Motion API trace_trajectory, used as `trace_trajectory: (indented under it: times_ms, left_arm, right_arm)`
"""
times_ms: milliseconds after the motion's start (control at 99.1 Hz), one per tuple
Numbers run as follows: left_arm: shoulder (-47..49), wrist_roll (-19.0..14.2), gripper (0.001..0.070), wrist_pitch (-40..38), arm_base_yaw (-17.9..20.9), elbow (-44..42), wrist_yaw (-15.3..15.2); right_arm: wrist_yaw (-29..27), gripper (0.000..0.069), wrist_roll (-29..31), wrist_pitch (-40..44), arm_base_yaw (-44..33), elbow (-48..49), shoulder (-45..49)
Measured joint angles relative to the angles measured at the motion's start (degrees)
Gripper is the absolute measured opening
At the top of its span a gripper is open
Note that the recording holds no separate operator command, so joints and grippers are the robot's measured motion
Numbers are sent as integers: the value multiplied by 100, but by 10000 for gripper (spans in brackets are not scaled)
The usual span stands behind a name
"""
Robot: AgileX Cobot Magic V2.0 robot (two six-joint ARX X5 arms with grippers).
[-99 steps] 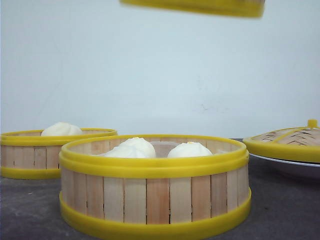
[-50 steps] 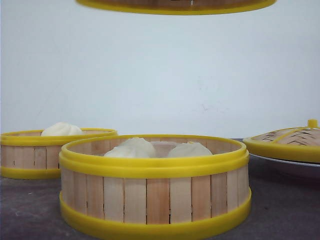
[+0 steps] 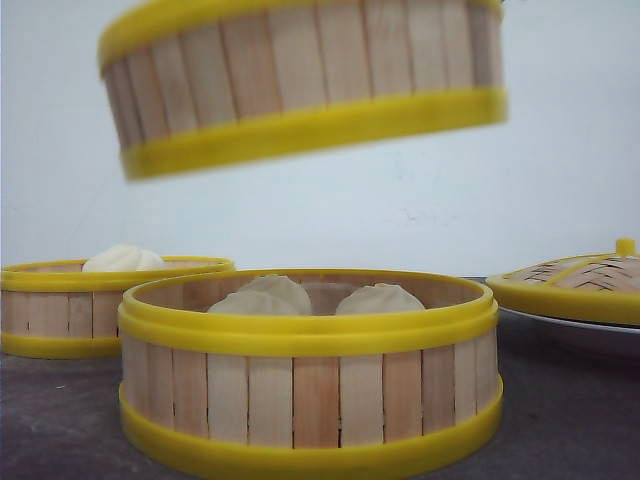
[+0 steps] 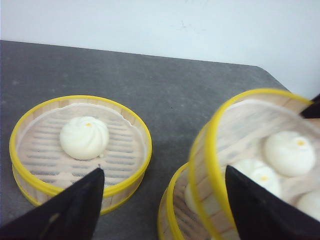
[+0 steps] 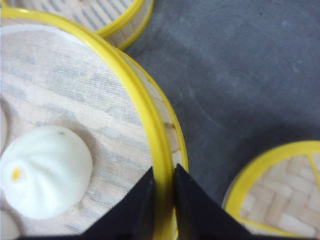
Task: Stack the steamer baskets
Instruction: 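Lift the basket with the right gripper and lower it onto the front basket, then open the right gripper and raise it away from the stack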
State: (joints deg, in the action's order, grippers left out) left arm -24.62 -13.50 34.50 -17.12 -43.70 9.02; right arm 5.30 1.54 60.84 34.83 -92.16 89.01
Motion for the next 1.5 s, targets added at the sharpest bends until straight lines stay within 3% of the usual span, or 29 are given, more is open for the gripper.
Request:
trace_trajectory:
  times_ms: [535, 918, 1504]
  left_arm:
    - [0, 0, 468, 105, 0, 0, 0]
    - [0, 0, 468, 107, 0, 0, 0]
    - [0, 4, 468, 87, 0, 0, 0]
  right_arm:
    - [44, 32, 39, -1386, -87, 1670, 105]
    - [-87, 29, 37, -1526, -267, 1840, 105]
    - [205, 28, 35, -1475, -448, 1849, 105]
